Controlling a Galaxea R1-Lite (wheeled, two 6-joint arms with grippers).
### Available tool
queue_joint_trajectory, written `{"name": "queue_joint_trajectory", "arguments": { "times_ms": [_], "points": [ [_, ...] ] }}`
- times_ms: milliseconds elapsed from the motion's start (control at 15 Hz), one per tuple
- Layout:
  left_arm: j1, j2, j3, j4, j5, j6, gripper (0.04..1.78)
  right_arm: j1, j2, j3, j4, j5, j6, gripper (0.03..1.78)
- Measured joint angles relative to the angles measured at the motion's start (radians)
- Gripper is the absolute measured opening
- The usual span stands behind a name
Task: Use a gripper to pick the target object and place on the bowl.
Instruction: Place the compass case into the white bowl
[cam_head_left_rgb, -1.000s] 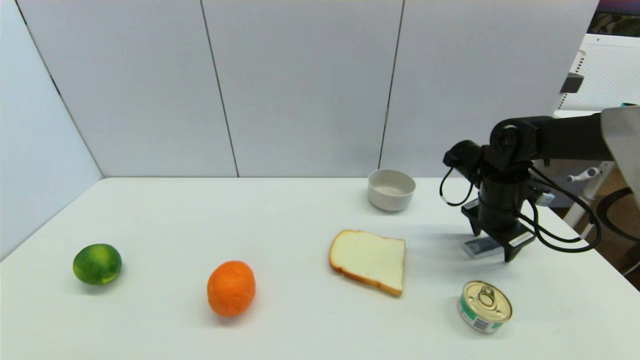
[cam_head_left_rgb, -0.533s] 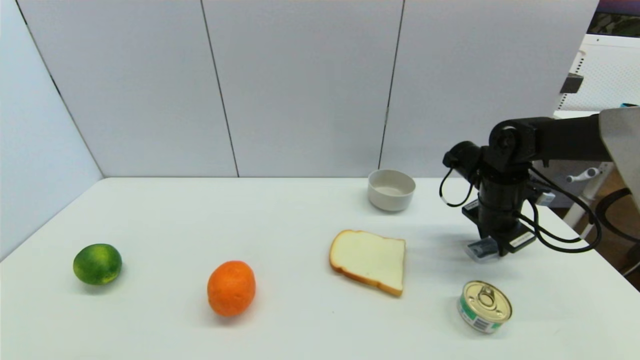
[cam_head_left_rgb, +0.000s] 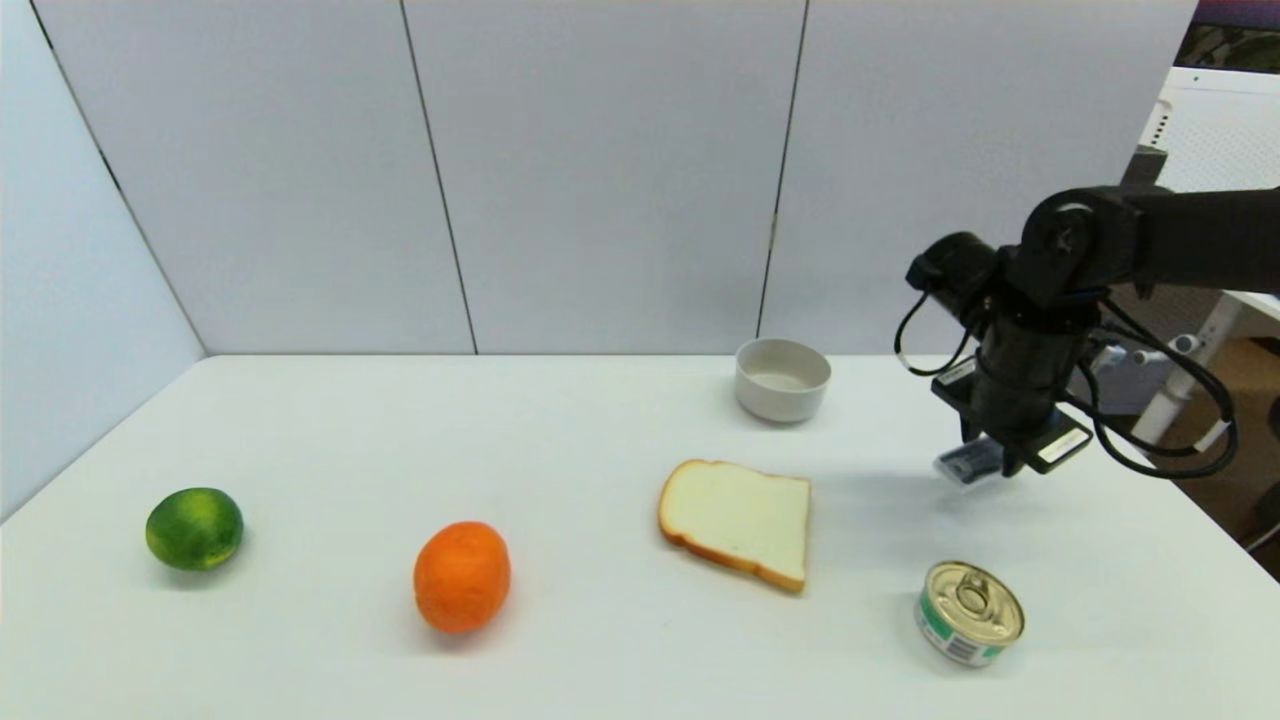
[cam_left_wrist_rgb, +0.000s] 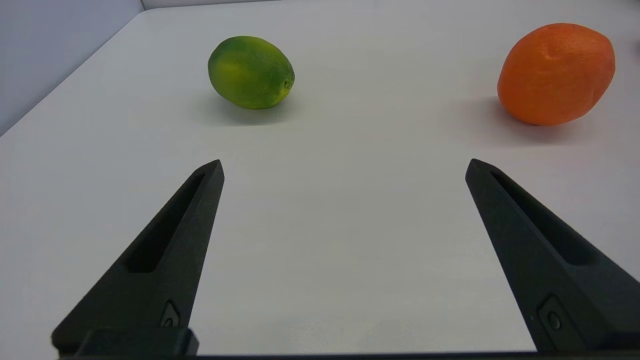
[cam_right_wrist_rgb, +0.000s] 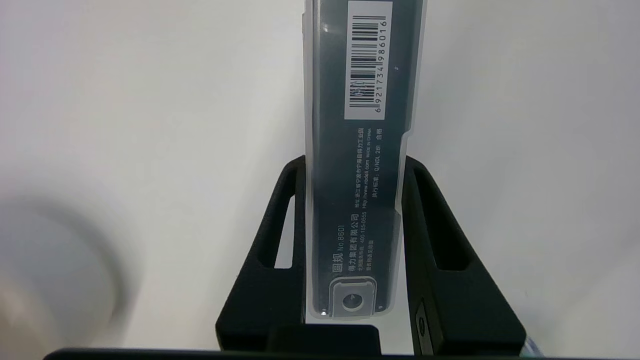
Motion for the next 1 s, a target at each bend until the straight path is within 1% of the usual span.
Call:
{"name": "queue_joint_trajectory", "arguments": {
  "times_ms": [133,333,467,600,667,800,933,1000],
  "points": [
    [0.0,0.0,0.0,0.0,0.0,-0.001,1.71,0.036,-0.061,-0.025,-0.001,0.003,-0.022,0.54],
    [0.0,0.0,0.0,0.0,0.0,-0.001,1.71,0.112,-0.131,-0.061,-0.001,0.002,-0.047,0.54],
    [0.0,0.0,0.0,0.0,0.0,0.0,1.71,0.161,-0.155,-0.081,-0.001,-0.001,-0.089,0.54],
    [0.0,0.0,0.0,0.0,0.0,0.0,1.71,0.186,-0.159,-0.116,-0.016,0.0,-0.161,0.54],
    [0.0,0.0,0.0,0.0,0.0,0.0,1.71,0.195,-0.155,-0.124,-0.054,0.0,-0.209,0.54],
    [0.0,0.0,0.0,0.0,0.0,0.0,1.71,0.202,-0.132,-0.13,-0.167,0.0,-0.307,0.54],
    [0.0,0.0,0.0,0.0,0.0,-0.001,1.71,0.196,-0.097,-0.131,-0.277,-0.001,-0.416,0.54],
    [0.0,0.0,0.0,0.0,0.0,-0.001,1.71,0.192,-0.074,-0.131,-0.324,-0.001,-0.458,0.54]
  ]
}}
